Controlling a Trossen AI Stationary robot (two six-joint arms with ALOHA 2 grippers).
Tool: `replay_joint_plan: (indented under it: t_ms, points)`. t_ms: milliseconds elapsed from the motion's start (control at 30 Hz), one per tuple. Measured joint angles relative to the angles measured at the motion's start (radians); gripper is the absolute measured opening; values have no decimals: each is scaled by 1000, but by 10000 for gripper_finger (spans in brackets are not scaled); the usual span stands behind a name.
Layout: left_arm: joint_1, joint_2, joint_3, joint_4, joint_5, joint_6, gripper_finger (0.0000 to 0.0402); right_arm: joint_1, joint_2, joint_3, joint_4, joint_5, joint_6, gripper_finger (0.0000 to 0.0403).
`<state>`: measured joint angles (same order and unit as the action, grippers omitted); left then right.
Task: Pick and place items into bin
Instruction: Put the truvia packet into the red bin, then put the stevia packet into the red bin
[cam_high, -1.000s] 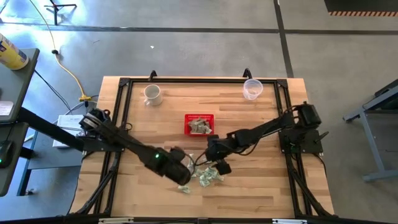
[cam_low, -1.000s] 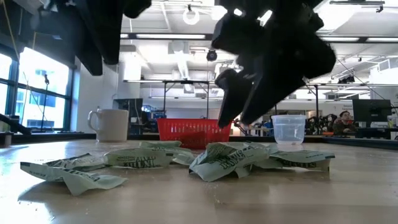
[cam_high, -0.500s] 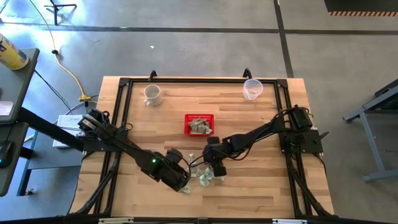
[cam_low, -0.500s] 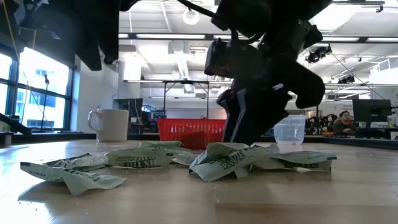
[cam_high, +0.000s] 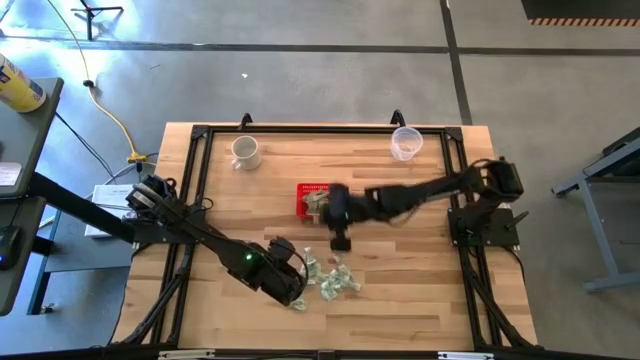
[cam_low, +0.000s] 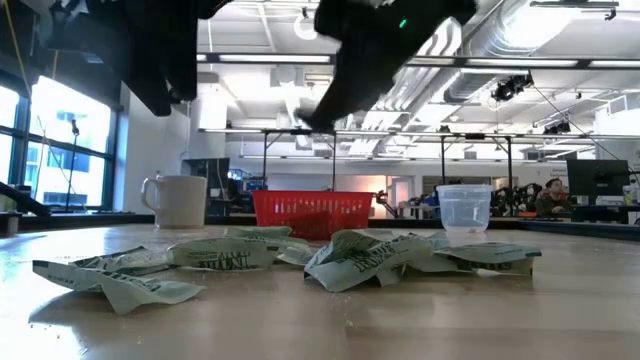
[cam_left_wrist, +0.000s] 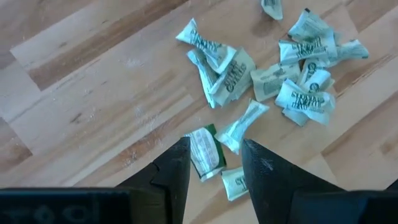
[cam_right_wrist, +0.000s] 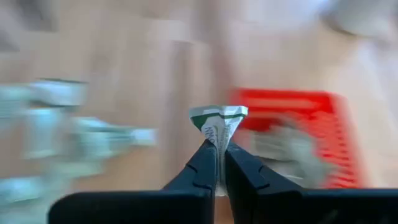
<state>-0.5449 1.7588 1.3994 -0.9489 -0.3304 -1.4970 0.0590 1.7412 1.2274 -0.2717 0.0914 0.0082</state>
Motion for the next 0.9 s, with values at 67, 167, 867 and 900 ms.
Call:
replay_joint_plan:
  t_ms: [67, 167, 867, 900]
  points:
    - [14, 0, 0, 2, -3, 20, 179, -72, 2, 14, -29, 3, -23, 8]
    - [39, 0, 0, 9, -5, 54, 179, -171, 18, 25, -29, -80, -35, 24]
    - [270, 126, -153, 356, 210, -96, 180, -142, -103, -83, -403, 31, 68, 332]
    - [270, 136, -153, 362, 210, -111, 180, -138, -113, -104, -402, 29, 87, 332]
